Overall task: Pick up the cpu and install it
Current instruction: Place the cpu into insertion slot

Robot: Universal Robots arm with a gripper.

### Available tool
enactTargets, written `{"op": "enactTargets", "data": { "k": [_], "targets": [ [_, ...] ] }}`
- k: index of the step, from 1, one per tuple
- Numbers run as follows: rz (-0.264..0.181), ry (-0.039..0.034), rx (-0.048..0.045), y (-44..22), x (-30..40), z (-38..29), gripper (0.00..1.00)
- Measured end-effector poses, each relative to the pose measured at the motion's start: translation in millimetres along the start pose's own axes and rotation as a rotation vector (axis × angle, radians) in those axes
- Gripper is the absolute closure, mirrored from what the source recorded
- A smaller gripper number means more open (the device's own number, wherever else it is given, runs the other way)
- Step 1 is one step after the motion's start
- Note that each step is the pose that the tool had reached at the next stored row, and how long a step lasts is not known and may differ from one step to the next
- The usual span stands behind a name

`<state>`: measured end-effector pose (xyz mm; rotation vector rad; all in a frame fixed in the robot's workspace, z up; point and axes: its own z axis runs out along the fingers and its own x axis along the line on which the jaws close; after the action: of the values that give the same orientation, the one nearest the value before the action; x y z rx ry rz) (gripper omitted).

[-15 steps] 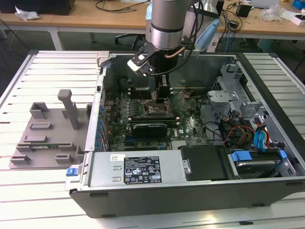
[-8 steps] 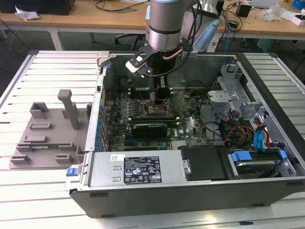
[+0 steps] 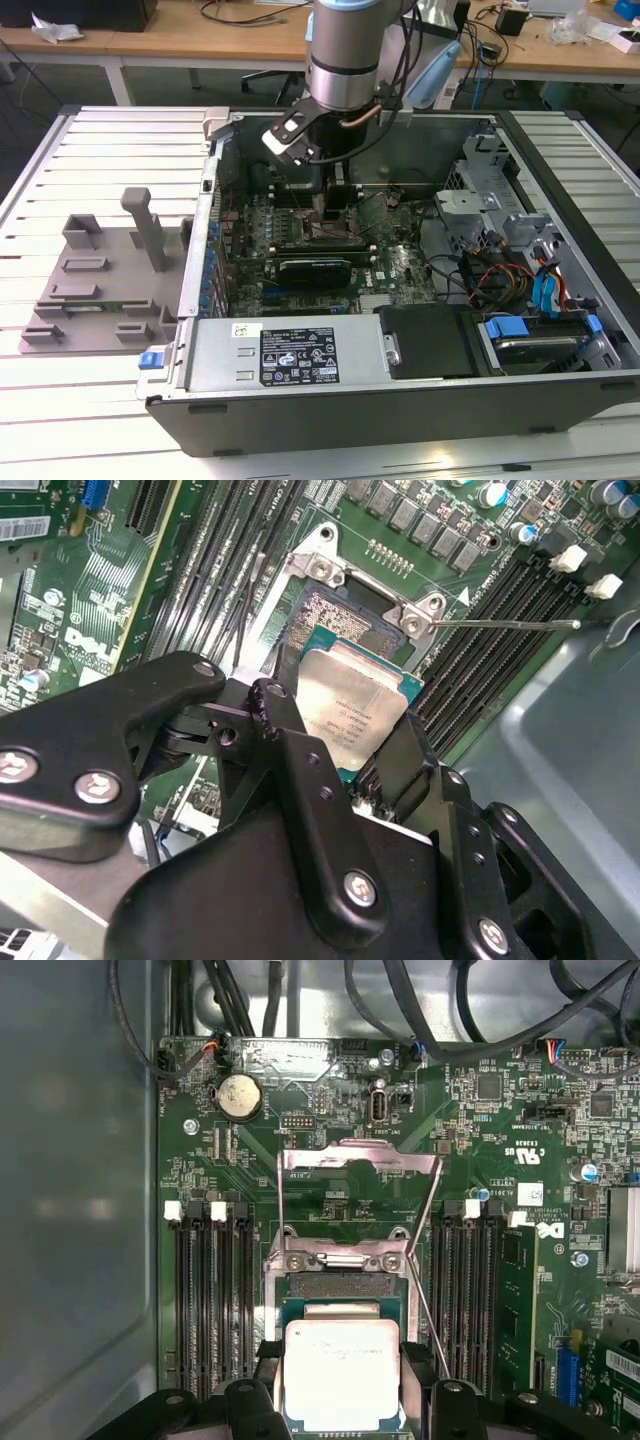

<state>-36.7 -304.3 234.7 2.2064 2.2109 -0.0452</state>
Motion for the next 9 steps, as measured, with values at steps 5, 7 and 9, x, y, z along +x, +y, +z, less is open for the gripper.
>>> {"op": "enactTargets", "data": {
  "k": [5,7,9],
  "targets": [
    [0.000,0.0001,0.0000,-1.4,0.1,2.1,0.45],
    [0.000,0.0000,0.0000,-1.9,0.1,3.4,0.45],
    [0.000,0.0001,0.0000,-2.3,0.2,4.6,0.45]
  ]
}}
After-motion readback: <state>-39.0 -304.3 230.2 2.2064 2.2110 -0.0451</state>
